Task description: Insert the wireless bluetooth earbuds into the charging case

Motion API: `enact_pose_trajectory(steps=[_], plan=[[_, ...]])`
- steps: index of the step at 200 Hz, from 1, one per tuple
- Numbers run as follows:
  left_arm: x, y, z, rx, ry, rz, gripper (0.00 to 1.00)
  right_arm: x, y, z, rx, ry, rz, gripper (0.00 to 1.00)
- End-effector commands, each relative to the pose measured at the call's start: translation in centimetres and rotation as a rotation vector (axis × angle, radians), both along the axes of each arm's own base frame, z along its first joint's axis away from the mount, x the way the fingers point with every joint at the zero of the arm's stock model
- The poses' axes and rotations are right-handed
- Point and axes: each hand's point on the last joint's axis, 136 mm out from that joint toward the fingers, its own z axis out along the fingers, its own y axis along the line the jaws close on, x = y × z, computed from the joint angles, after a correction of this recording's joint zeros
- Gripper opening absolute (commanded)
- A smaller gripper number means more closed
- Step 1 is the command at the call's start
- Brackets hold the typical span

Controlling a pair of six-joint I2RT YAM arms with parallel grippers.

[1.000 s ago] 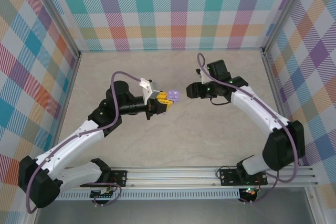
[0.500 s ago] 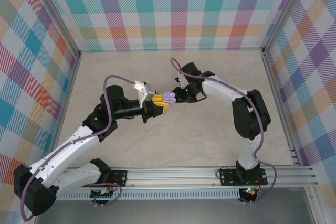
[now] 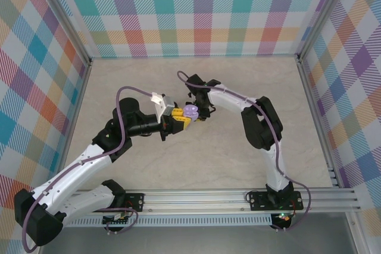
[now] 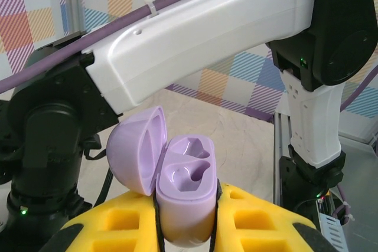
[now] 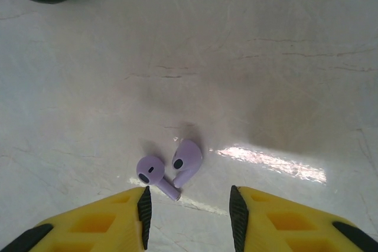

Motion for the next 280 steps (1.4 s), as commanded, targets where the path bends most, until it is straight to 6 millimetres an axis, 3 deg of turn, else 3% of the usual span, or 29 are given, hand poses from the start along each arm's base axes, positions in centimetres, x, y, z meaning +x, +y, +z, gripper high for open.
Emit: enact_pose_trajectory(steps=[1,113,191,230,280], plan=[[-0.8,0.0,0.4,-0.016,-0.011,-0.018,0.11,-0.3,-0.3,-0.2,-0.056,0.036,-0.056,0.42],[-0.9,0.1,0.2,-0.013,-0.008,-0.015,0.11,-0.4,0.9,-2.7,-0.135,0.078,-0.046,0.39],[-0.8,0.1,0.0,-0.007,-0.005,-0.007,0.11,-0.7,-0.2,-3.2,-0.215,0.071,-0.011,0.23],[-0.8,0.2,-0.1,-0.002,-0.002,-0.004,0.11,-0.4,-2.1,-2.8,-0.258,0.049,0.022,0.22],[-0.9,0.3,0.2,-0.006,-0.011,-0.004,0.11,-0.2,-7.3,-1.9,-0.283,0.025,0.099,0.22]])
